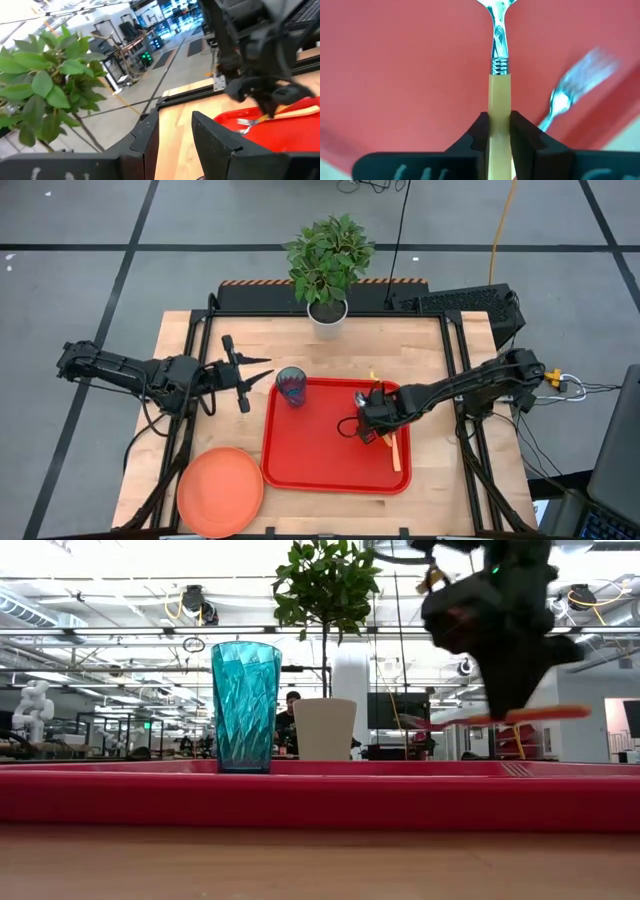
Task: Pick and place plate/cup/fork/spoon on tray
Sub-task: Put the yellow spoon to the left of the light brown fork on the red tray
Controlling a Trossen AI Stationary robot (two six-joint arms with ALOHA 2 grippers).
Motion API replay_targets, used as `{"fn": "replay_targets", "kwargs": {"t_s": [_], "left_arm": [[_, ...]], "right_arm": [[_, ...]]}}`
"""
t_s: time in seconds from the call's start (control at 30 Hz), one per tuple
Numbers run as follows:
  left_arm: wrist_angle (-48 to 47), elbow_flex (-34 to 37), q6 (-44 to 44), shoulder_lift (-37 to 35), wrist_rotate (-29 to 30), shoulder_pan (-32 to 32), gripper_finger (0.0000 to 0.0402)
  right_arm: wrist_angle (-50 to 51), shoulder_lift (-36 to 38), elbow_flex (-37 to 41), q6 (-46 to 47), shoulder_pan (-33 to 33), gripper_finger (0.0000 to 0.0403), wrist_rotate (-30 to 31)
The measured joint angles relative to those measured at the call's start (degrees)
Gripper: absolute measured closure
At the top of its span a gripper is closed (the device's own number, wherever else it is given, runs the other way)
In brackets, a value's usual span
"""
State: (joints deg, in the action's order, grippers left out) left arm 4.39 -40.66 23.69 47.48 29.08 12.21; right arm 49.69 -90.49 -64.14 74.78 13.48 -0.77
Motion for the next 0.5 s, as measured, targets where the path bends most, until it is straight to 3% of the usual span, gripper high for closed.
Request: {"fn": "replay_targets", "kwargs": {"t_s": [0.3, 0.5], "left_arm": [[-4.32, 0.02, -1.73, 0.01, -0.03, -4.53, 0.0282], [-4.45, 0.02, -2.41, 0.17, -3.89, -8.29, 0.0282]], "right_arm": [[-4.26, -0.44, -0.09, 25.07, 8.14, 0.0371, -1.84], [-7.53, -2.29, -0.11, 31.47, 9.53, 0.0371, 0.64]]}}
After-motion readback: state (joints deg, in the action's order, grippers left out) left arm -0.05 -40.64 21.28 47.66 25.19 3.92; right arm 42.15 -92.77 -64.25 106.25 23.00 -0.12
